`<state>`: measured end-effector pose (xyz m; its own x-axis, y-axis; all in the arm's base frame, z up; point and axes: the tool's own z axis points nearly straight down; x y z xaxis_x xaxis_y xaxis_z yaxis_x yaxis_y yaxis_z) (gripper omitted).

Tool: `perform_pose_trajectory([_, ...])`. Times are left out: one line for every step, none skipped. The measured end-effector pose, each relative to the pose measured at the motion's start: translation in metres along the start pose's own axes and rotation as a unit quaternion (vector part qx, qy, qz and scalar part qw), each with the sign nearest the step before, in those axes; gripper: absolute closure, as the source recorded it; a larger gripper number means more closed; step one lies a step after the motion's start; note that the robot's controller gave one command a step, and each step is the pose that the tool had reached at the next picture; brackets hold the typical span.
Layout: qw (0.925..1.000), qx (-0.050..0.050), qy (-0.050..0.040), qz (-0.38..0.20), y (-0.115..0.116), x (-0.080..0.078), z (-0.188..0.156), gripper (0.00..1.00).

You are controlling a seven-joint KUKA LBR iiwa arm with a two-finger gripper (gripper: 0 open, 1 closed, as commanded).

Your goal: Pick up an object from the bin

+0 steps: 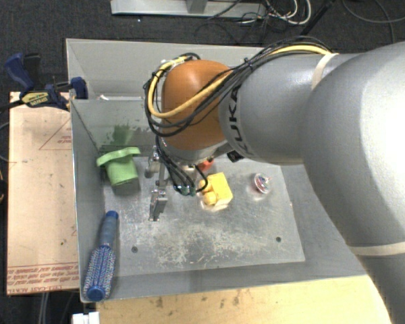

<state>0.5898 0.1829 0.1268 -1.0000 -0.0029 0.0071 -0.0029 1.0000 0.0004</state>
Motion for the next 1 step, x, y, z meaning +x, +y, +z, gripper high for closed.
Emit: perform_pose_trajectory([0.9999, -0.001, -0.0060, 0.016, 0.0512, -0.0202, 0.0555, 0.00])
